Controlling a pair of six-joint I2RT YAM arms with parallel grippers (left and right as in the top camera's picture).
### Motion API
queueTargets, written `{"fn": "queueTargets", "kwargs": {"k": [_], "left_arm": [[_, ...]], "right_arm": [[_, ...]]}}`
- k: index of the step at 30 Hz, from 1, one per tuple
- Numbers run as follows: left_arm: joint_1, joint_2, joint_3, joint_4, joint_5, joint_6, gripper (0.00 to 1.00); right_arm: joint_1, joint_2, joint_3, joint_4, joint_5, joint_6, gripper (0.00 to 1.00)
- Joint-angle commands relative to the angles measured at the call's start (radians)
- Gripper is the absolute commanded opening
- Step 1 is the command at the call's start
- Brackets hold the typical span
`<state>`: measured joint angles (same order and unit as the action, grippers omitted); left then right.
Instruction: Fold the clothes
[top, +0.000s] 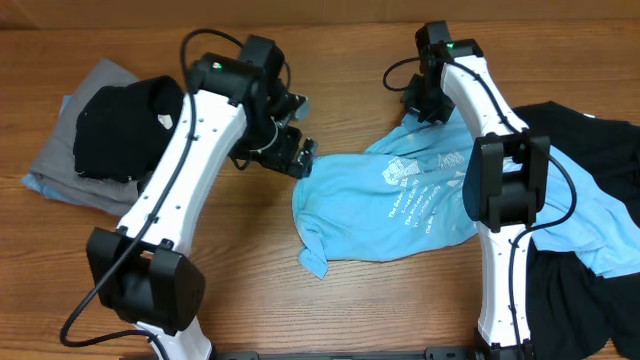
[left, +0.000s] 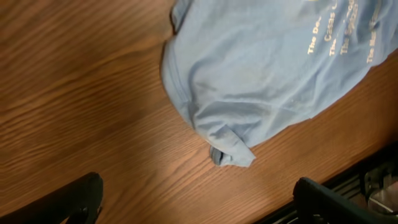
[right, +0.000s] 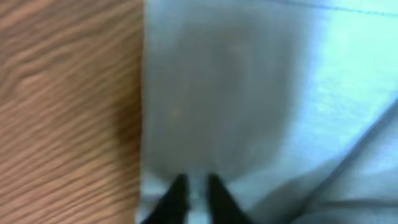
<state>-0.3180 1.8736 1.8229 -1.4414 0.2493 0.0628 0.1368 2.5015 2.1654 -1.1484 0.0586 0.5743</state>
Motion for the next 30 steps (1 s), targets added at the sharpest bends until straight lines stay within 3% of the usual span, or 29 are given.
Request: {"fn": "queueTargets", "kwargs": {"k": [1,7,14,18,22,25,26,27,29,30], "left_arm": [[0.016,-0.031,0.031,-0.022,-0.018,0.019,1.00],[0.108,-0.032,0.195,-0.138,-0.020,-0.053,1.00],[0.233,-0.032,0.484,-0.248,-0.021,-0.053,1.00],[0.275,-0.053,0.545,-0.248,-0.021,-0.051,1.00],[0.302,-0.077,0.550,-0.248,-0.024,-0.047,1.00],[0.303,-0.082,0.550,-0.248,-0.024,-0.040,1.00],[0.303,-0.082,0.550,-0.248,-0.024,-0.040,1.00],[0.303,-0.082,0.550,-0.248,-0.023,-0.040,1.00],[0.303,-0.082,0.550,-0.248,-0.020,-0.040,1.00],[0.303,-0.082,0.550,-0.248,-0.019,-0.040,1.00]], "right_arm": [[0.001,0.045,0.012,-0.008,-0.015,0.032,0.04],[0.001,-0.069,0.140,-0.003,-0.118,-0.043,0.04],[0.035,-0.172,0.314,0.016,-0.410,-0.081,0.04],[0.112,-0.178,0.339,0.100,-0.577,-0.081,0.04],[0.228,-0.178,0.339,0.200,-0.577,-0.081,0.04],[0.324,-0.178,0.338,0.252,-0.457,-0.081,0.04],[0.353,-0.178,0.338,0.255,-0.381,-0.081,0.28],[0.381,-0.178,0.338,0.253,-0.281,-0.082,0.64],[0.398,-0.183,0.338,0.230,-0.154,-0.083,0.78],[0.396,-0.190,0.339,0.212,-0.122,-0.085,0.80]]}}
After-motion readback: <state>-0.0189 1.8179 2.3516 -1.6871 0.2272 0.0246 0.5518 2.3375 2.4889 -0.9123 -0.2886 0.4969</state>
